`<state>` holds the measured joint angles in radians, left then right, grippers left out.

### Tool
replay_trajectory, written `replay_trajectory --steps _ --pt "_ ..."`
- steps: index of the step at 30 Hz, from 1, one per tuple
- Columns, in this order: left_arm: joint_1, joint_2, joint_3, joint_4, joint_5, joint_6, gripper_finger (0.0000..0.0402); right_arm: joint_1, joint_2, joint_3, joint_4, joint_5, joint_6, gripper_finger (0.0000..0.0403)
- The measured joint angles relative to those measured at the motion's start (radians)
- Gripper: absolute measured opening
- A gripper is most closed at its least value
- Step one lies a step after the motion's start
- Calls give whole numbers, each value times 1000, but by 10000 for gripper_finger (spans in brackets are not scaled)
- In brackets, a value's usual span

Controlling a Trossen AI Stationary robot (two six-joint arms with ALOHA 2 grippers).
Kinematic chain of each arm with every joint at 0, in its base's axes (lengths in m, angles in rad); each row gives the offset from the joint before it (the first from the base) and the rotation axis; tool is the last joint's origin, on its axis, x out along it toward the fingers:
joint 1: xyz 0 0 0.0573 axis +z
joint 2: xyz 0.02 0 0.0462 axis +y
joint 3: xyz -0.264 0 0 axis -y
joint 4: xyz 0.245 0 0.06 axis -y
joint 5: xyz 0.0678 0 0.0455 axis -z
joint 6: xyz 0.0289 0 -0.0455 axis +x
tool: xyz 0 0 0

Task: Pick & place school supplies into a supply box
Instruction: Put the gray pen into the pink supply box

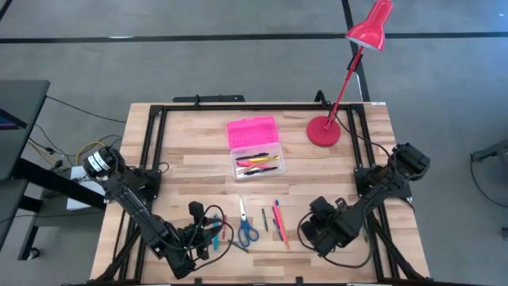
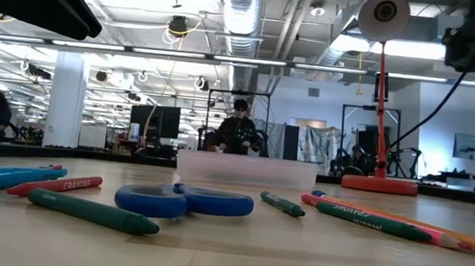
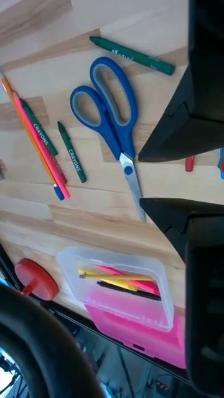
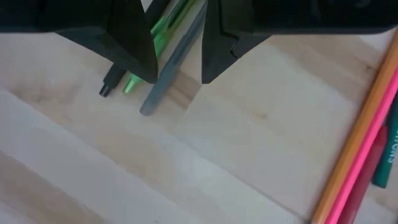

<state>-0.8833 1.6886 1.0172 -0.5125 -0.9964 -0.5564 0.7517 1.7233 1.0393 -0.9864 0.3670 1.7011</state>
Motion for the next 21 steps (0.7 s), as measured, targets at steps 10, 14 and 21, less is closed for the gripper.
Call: replay_trajectory --steps 10,14,21 --pt "0 0 0 -16 -6 -3 97 -41 0 -44 16 -26 -35 118" --pt "0 0 0 -20 -6 -5 98 -62 0 -67 43 -30 -57 118" --pt "0 0 0 -20 -6 -8 98 -94 0 -98 116 -53 -103 118"
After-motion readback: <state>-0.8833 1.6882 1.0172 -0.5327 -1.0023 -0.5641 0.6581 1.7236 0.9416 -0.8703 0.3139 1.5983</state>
